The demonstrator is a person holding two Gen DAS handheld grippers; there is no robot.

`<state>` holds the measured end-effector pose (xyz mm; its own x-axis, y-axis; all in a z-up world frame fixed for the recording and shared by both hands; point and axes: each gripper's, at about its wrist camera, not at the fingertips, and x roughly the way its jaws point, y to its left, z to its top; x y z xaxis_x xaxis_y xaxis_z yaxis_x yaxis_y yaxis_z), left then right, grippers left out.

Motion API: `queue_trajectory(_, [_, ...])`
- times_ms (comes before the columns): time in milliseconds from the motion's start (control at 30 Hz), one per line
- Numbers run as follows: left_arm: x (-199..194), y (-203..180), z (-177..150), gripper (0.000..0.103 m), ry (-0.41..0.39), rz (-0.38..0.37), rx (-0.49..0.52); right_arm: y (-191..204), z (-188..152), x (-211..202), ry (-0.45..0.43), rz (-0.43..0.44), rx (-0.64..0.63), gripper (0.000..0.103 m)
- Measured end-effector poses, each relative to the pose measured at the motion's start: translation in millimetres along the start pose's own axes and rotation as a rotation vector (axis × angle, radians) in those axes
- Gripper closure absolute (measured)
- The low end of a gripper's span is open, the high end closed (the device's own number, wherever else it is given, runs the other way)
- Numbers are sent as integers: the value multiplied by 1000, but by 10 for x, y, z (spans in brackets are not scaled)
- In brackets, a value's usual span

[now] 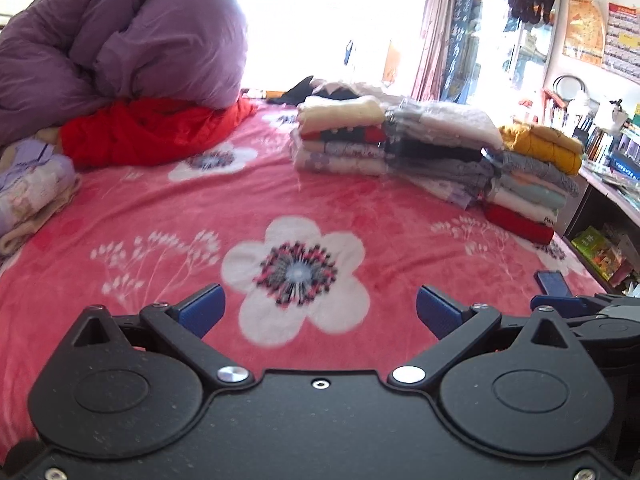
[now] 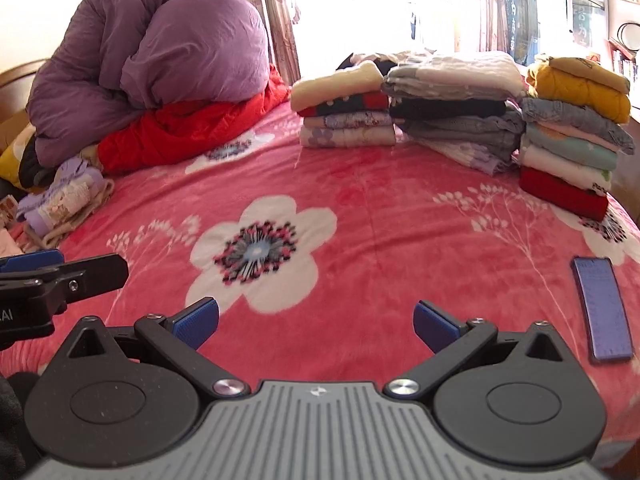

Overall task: Fold clothes
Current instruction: 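Move both tools toward the clothes stacks and the cream quilted garment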

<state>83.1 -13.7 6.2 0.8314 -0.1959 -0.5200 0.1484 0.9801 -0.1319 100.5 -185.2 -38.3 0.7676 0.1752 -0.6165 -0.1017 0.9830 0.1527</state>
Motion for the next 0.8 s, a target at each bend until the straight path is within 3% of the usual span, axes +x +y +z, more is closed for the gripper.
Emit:
queue_trajectory(100, [249, -61, 132, 0, -14, -12, 21, -185, 117, 186, -41, 13, 11, 0])
queue_trajectory(300, [894, -244, 439, 0, 95, -56, 33, -700, 368, 556, -181, 44, 63, 0])
queue_trajectory(500, [1543, -531, 800, 1, 104, -108, 38, -1264, 589, 956, -255, -31, 100, 0])
queue_trajectory(800, [2490, -999, 1404, 4, 58, -149, 80, -1896, 624, 1235, -393, 23, 209, 0])
